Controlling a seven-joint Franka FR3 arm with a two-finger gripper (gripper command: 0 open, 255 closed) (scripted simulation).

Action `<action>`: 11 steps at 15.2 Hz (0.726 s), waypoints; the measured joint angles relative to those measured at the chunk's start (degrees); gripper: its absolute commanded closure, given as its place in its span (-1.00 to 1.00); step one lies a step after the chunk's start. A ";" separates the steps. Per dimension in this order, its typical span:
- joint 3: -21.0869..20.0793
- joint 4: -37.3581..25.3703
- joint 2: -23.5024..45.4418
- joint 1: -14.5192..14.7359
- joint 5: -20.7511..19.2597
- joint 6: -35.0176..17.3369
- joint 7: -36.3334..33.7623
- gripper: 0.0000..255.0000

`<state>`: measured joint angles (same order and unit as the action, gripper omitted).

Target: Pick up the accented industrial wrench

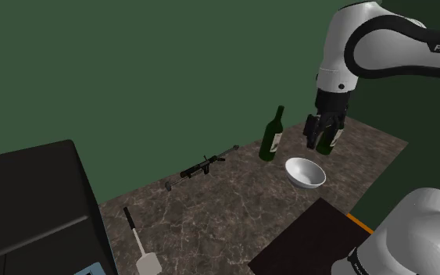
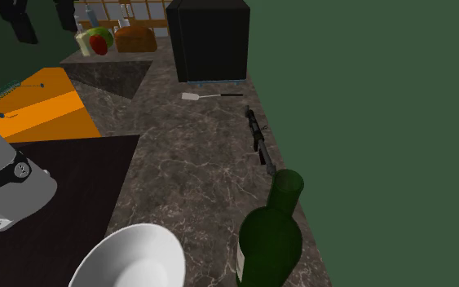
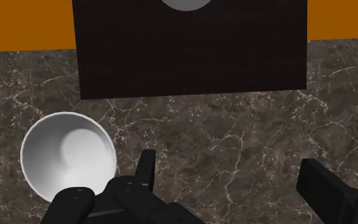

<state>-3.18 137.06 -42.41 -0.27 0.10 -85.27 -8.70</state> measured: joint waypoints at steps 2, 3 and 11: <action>-0.49 0.38 0.28 -0.06 0.50 -0.87 -1.04 -1.00; -1.04 1.07 0.78 -0.25 1.10 -2.41 -2.50 -1.00; -8.57 6.03 8.11 -1.52 7.48 -19.23 -19.02 -1.00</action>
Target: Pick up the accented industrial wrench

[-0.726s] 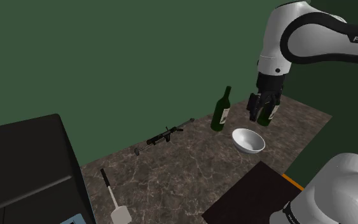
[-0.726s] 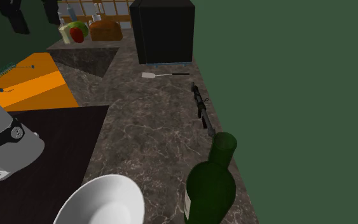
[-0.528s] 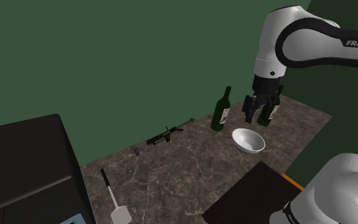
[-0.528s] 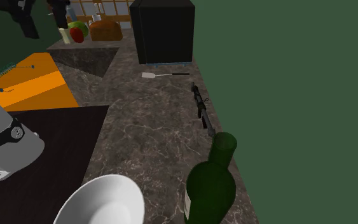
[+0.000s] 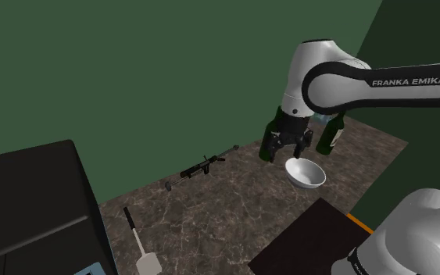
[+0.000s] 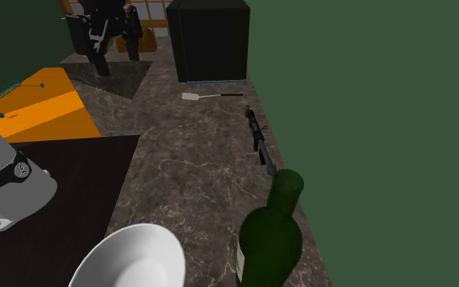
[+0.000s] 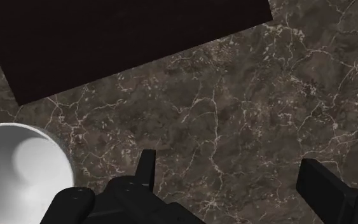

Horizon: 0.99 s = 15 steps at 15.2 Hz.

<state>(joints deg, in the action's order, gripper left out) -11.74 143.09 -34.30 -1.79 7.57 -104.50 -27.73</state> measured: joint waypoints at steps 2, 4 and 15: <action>-1.85 0.55 2.87 -0.53 1.00 -4.71 -4.05 -1.00; -4.03 0.29 5.95 -0.91 1.90 -8.89 -8.61 -1.00; -12.53 -6.93 28.61 -5.90 -4.32 -30.79 -34.88 -1.00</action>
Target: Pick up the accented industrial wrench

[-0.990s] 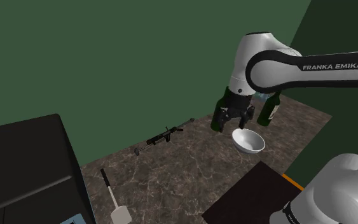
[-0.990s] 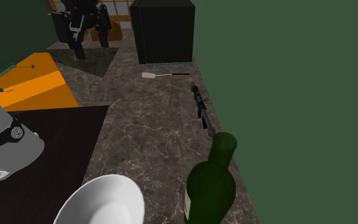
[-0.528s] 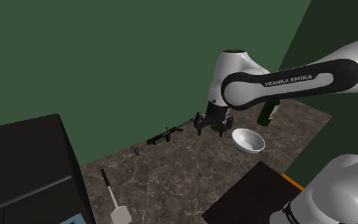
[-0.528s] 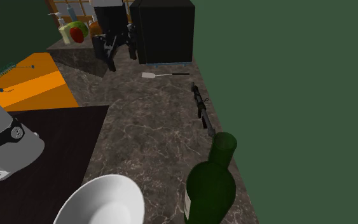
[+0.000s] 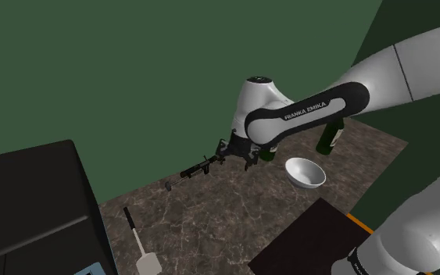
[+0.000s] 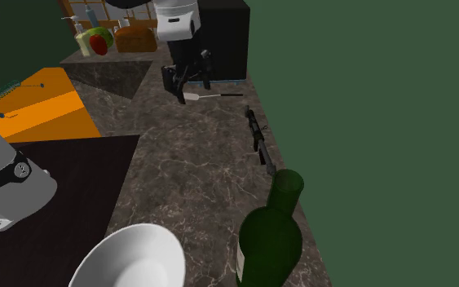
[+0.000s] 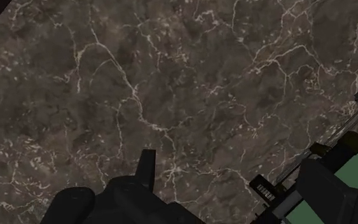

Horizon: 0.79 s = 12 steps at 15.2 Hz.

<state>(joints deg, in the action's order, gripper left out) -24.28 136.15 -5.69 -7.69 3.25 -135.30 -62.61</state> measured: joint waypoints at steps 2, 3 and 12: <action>-0.70 -2.51 5.22 -0.48 -3.70 -3.42 -6.26 -1.00; -0.56 -3.38 7.06 -0.65 -5.30 -4.74 -8.87 -1.00; 6.09 -20.24 27.01 4.16 -20.62 -10.63 -33.19 -1.00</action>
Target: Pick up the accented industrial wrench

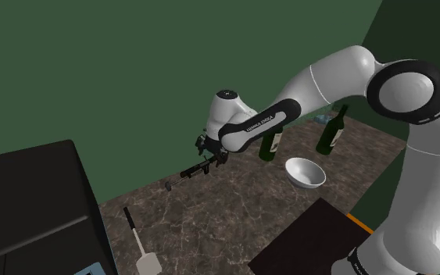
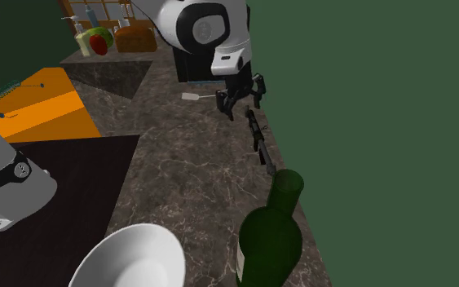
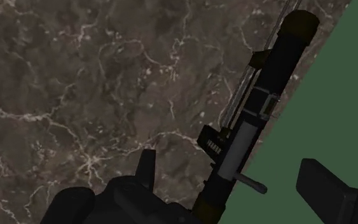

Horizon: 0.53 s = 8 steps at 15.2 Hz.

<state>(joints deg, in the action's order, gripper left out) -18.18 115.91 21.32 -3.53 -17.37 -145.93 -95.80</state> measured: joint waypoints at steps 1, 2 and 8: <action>1.03 -1.79 1.74 0.52 -0.85 -0.39 -1.83 -1.00; 2.06 -2.86 3.13 1.08 -1.67 -1.16 -3.77 -1.00; 4.91 -6.69 8.84 3.17 -4.28 -3.74 -8.28 -1.00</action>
<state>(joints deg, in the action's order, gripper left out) -13.27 109.22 30.15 -0.36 -21.64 -149.67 -104.07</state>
